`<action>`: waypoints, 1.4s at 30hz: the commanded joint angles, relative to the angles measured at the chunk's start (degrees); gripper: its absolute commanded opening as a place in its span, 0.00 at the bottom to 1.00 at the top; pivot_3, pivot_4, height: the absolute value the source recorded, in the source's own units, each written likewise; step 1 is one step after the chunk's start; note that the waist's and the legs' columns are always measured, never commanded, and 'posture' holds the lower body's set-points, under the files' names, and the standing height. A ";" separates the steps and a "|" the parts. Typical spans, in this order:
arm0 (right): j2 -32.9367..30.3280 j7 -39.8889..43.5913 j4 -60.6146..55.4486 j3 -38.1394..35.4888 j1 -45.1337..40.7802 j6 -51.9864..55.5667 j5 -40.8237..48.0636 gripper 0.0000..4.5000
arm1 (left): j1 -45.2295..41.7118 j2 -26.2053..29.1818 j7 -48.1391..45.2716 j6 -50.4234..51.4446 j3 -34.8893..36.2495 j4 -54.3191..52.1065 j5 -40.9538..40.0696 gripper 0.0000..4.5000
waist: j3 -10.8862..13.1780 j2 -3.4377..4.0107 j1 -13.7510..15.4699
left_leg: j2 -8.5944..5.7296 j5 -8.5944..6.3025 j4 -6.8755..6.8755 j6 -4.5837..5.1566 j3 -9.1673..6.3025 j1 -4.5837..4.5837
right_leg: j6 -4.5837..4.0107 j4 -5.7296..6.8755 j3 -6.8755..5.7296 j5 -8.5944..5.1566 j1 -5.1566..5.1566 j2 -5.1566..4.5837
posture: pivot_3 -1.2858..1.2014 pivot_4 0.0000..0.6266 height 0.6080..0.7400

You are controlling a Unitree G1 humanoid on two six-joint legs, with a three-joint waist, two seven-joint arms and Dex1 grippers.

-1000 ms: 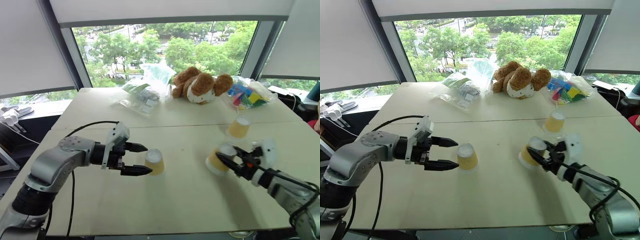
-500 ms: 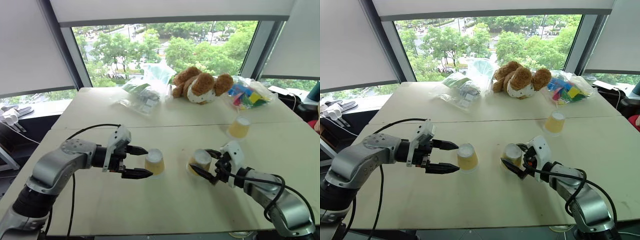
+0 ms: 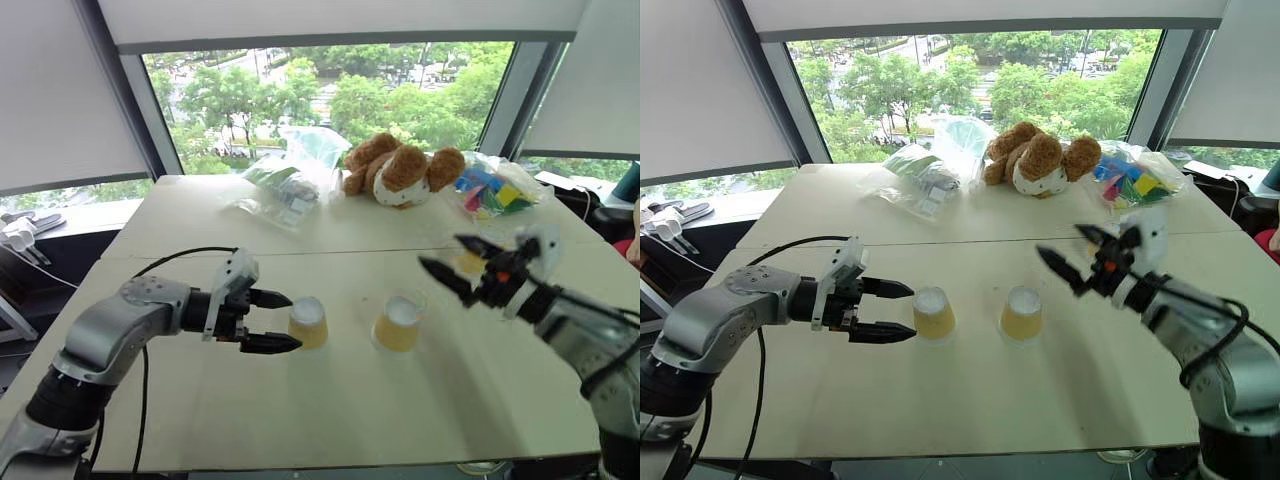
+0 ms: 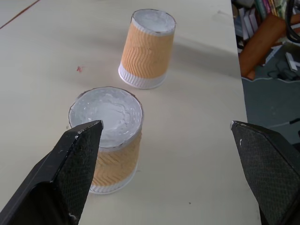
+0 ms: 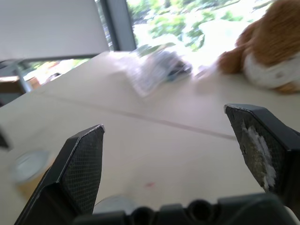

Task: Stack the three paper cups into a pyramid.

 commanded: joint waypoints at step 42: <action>5.79 -5.51 47.55 4.73 -21.35 -29.93 -17.90 0.51 | 3.86 0.94 3.35 -1.50 1.25 -4.15 0.93 1.00 | 0.00 0.00 -1.87 | 0.09 0.02 -0.42 -0.01 0.70 -0.04 | 0.00 0.77 0.48 0.00 -0.87 -0.05 | 0.52 0.24 1.00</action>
